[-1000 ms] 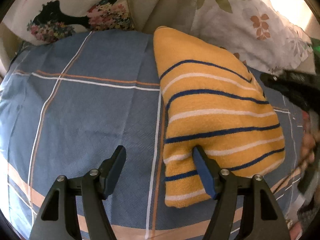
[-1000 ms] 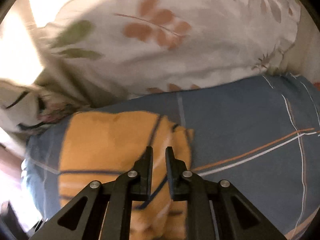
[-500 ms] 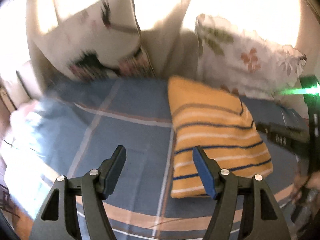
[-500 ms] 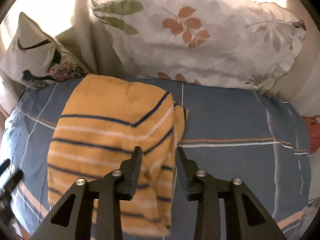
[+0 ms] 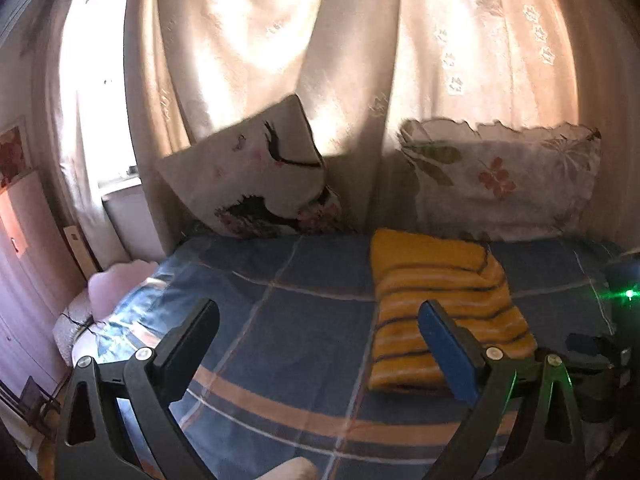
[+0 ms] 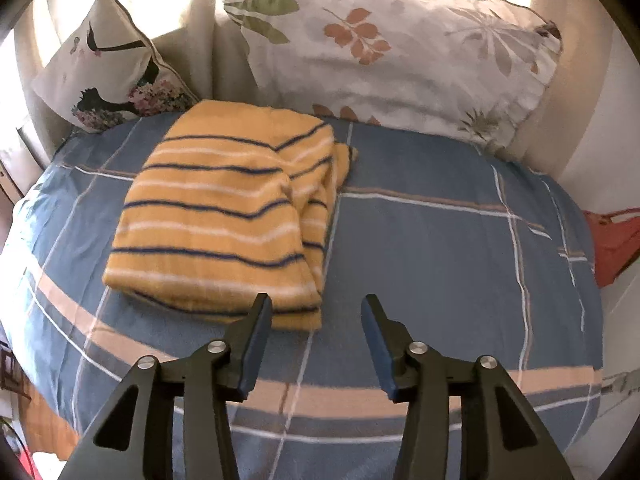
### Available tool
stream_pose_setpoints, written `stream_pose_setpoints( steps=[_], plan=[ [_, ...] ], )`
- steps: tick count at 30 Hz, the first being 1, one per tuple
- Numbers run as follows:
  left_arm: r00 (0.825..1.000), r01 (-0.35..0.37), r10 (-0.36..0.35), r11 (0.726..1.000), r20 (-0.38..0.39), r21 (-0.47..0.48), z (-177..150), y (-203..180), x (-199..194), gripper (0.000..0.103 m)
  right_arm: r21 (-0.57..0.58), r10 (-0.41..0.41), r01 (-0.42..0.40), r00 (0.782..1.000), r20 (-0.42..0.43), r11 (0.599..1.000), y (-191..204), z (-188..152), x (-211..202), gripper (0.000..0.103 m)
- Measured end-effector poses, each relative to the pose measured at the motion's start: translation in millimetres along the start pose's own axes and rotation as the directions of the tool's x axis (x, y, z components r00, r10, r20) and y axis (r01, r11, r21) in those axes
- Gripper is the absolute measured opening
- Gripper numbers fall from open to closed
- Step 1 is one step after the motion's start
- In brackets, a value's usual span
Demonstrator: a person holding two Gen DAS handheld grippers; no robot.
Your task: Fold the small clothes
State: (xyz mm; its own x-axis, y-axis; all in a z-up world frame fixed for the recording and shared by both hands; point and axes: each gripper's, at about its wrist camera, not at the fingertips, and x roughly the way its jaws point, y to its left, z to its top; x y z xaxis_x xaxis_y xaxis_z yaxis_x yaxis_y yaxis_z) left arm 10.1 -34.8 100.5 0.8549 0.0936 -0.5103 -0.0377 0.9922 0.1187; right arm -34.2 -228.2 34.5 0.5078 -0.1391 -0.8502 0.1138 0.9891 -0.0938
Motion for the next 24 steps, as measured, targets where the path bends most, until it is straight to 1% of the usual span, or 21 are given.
stream_pose_setpoints(
  steps=[2, 5, 9, 12, 24],
  plan=[
    [0.999, 0.029, -0.029, 1.000, -0.035, -0.005, -4.4, -2.7, 0.5, 0.100, -0.001, -0.015, 0.015, 1.000, 0.002, 1.000, -2.7, -5.3, -3.1, 0.052],
    [0.996, 0.038, -0.037, 0.999, -0.077, 0.004, -12.7, -9.5, 0.9, 0.100, 0.005, -0.013, 0.013, 1.000, 0.006, 1.000, -6.2, -12.9, -7.9, 0.056],
    [0.984, 0.073, -0.071, 0.997, -0.165, 0.006, -24.3, -18.9, 8.1, 0.100, -0.002, -0.022, 0.022, 1.000, -0.004, 1.000, -8.6, -21.7, -7.2, 0.056],
    [0.974, 0.084, -0.078, 0.996, -0.211, 0.018, -33.5, -26.5, 12.6, 0.100, -0.007, -0.022, 0.022, 1.000, -0.014, 1.000, -8.9, -26.8, -5.3, 0.056],
    [0.952, 0.111, -0.103, 0.994, -0.289, 0.012, -47.0, -32.9, 21.2, 0.100, -0.006, -0.013, 0.013, 0.999, -0.049, 1.000, -5.5, -41.6, 2.0, 0.057]
  ],
)
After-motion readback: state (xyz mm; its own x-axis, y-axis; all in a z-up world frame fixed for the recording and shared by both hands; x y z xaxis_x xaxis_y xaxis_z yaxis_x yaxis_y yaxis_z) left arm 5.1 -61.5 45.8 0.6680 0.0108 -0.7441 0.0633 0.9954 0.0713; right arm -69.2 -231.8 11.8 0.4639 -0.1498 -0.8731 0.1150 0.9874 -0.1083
